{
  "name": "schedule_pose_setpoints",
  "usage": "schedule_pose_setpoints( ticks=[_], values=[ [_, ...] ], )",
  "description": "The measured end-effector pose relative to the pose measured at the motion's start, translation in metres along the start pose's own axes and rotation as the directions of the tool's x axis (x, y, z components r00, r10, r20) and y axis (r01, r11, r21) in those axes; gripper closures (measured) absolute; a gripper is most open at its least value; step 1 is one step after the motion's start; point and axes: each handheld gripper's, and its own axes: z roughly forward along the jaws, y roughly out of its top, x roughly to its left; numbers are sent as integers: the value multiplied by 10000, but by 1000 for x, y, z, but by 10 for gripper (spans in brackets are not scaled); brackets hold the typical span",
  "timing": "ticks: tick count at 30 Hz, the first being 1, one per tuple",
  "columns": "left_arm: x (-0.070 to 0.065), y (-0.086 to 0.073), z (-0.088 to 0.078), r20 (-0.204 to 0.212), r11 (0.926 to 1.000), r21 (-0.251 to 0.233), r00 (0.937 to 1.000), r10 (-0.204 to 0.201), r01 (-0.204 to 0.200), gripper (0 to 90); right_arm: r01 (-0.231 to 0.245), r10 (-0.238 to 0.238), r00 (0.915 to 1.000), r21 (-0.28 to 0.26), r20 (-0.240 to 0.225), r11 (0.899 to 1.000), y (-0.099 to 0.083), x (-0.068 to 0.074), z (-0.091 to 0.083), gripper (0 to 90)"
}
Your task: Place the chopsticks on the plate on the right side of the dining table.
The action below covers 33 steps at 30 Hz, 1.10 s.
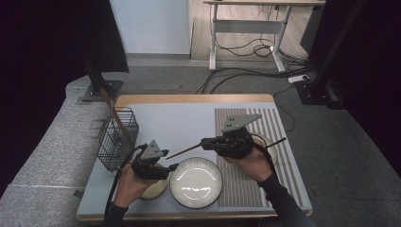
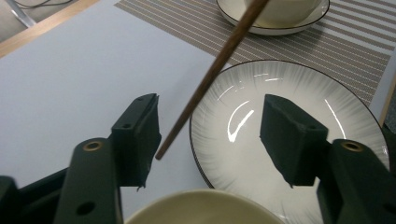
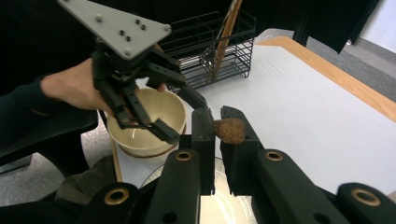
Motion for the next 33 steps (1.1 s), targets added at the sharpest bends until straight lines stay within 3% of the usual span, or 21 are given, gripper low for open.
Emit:
schedule_pose_setpoints(
  ticks=[14,23,33],
  values=[
    [4,1,9,91,9996,128,9996,249,-250,715,52,-50,9996,94,-264,9999,5,5,0,838],
    [3,0,10,140,9974,172,9975,694,-696,766,-90,93,9994,90,-323,9999,6,1,2,832],
    [3,-1,8,179,9913,62,9911,1316,-1318,820,-649,649,9979,56,26,9979,10,-17,7,794]
  ],
)
